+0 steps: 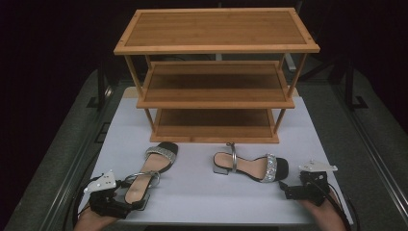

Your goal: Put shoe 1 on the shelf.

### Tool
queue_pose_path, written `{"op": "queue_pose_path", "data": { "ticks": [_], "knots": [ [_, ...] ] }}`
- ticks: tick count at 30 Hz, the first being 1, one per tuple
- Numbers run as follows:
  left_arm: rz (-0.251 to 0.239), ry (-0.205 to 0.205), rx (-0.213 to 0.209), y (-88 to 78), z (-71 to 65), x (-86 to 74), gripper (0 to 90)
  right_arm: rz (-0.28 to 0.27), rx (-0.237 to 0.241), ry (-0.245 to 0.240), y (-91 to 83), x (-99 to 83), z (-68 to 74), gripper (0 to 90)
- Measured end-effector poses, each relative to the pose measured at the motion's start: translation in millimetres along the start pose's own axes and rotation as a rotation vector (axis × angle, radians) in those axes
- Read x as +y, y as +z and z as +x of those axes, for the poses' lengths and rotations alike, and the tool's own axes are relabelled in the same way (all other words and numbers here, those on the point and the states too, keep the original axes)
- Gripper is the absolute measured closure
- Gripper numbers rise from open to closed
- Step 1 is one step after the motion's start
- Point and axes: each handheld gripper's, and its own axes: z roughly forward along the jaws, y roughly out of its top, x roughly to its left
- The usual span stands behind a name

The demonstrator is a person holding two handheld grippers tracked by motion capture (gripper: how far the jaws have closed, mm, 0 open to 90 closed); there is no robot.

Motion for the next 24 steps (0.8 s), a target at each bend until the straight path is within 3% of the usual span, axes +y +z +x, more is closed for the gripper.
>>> {"op": "queue_pose_path", "data": {
  "ticks": [10, 17, 24],
  "knots": [
    [0.018, -0.018, -0.032, 3.6, 1.1, 0.8, 16.6, 0.000, 0.000, 0.000, 0.0, 0.0, 0.0, 0.0],
    [0.025, -0.013, -0.020, 2.6, -0.8, 2.3, 18.1, 0.000, 0.000, 0.000, 0.0, 0.0, 0.0, 0.0],
    [-0.072, -0.042, -0.025, -7.0, 0.6, 4.4, 24.4, 0.001, 0.001, 0.000, 0.0, 0.1, -0.1, 0.0]
  ]
}}
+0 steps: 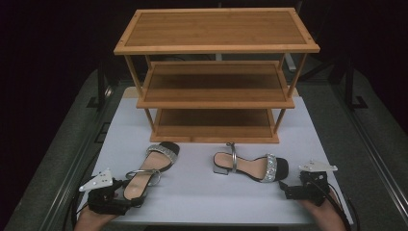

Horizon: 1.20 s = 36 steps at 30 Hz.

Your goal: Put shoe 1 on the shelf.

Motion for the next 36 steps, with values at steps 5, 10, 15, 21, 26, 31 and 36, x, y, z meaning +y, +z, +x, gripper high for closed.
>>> {"op": "queue_pose_path", "data": {
  "ticks": [5, 10, 15, 21, 26, 31, 36],
  "knots": [
    [-0.002, 0.005, 0.003, -1.2, -1.9, 2.1, 24.5, 0.000, 0.000, 0.000, 0.0, 0.0, 0.0, 0.0],
    [-0.014, -0.014, -0.020, -2.2, -2.5, 3.4, 24.5, 0.000, 0.000, 0.000, 0.0, 0.0, -0.1, 0.0],
    [-0.033, -0.011, -0.030, -1.4, -4.9, 6.8, 24.5, -0.001, -0.001, 0.000, 0.0, -0.1, 0.2, 0.0],
    [-0.082, -0.011, -0.029, -0.1, -4.1, 16.5, 24.4, -0.002, 0.000, 0.000, 0.0, -0.1, 0.0, 0.0],
    [-0.097, -0.014, -0.026, 4.8, -2.2, 24.0, 24.4, -0.002, -0.001, 0.000, 0.0, -0.1, 0.1, 0.0],
    [-0.111, -0.018, -0.024, 14.6, 1.2, 34.6, 24.4, -0.002, 0.000, 0.000, 0.1, -0.1, 0.0, 0.0],
    [-0.111, -0.013, -0.010, 24.8, 4.1, 44.8, 24.4, -0.002, 0.000, 0.002, 0.0, -0.2, 0.2, 0.0]
  ]
}}
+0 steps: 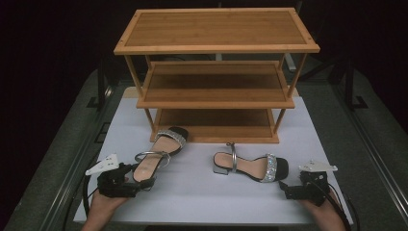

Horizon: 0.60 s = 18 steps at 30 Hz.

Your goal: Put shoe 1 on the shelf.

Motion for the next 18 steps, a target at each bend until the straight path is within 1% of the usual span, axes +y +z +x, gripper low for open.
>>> {"op": "queue_pose_path", "data": {
  "ticks": [1, 3, 6, 7, 9, 12, 13, 15, 17, 18],
  "knots": [
    [-0.009, -0.011, 0.000, 4.7, 2.0, 2.5, 24.4, 0.000, 0.000, 0.000, 0.0, 0.0, 0.0, 0.0],
    [-0.011, -0.009, 0.002, 7.5, 3.4, 4.2, 24.4, 0.000, -0.001, -0.004, 0.0, 0.0, -0.2, 0.0],
    [-0.010, -0.011, 0.011, 19.7, 7.5, 11.8, 24.4, 0.001, 0.000, -0.002, 0.0, 0.0, -0.2, 0.0],
    [-0.010, -0.011, 0.011, 19.7, 7.5, 11.8, 24.4, 0.001, 0.000, -0.002, 0.0, 0.0, -0.2, 0.0],
    [-0.007, -0.012, 0.013, 28.4, 10.6, 16.7, 24.4, 0.001, 0.000, -0.001, -0.1, 0.0, 0.0, 0.0],
    [-0.006, -0.015, 0.013, 34.1, 13.3, 19.0, 24.4, 0.001, 0.000, -0.003, 0.0, 0.0, -0.3, 0.0],
    [-0.004, -0.018, 0.021, 38.7, 15.1, 20.6, 24.4, 0.001, 0.000, -0.003, 0.0, 0.0, -0.3, 0.0],
    [0.003, -0.015, 0.027, 41.1, 16.0, 21.7, 24.4, 0.001, 0.000, -0.003, -0.1, -0.1, -0.2, 0.0],
    [0.006, -0.016, 0.036, 49.3, 19.7, 24.8, 24.4, -0.001, 0.000, -0.002, 0.1, -0.1, -0.3, 0.0],
    [0.006, -0.016, 0.036, 49.3, 19.7, 24.8, 24.4, -0.001, 0.000, -0.002, 0.1, -0.1, -0.3, 0.0]
  ]
}}
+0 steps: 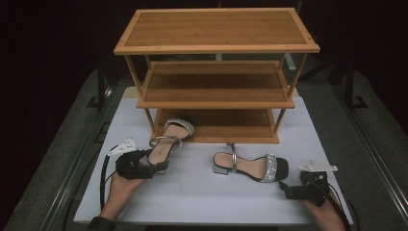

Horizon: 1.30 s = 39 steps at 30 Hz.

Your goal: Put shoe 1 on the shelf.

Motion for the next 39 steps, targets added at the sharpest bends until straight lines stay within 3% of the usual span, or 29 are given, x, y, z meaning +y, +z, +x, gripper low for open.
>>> {"op": "queue_pose_path", "data": {
  "ticks": [12, 15, 28, 38, 39],
  "knots": [
    [-0.017, 0.006, 0.037, 42.3, 16.2, 22.1, 24.4, 0.001, 0.000, 0.001, 0.0, 0.0, 0.0, 0.0],
    [-0.030, -0.011, 0.038, 50.8, 19.3, 24.6, 24.4, 0.001, 0.001, 0.000, 0.1, 0.1, -0.1, 0.0],
    [-0.046, -0.024, 0.090, 112.4, 38.8, 44.7, 24.3, 0.000, 0.000, 0.002, -0.1, -0.1, 0.1, 0.0],
    [-0.045, -0.062, 0.116, 137.8, 49.3, 50.4, 24.3, 0.000, 0.000, 0.002, -0.1, -0.1, 0.0, 0.0],
    [-0.046, -0.058, 0.133, 139.5, 52.3, 50.4, 24.3, 0.000, 0.000, 0.002, 0.0, -0.1, 0.0, 0.0]
  ]
}}
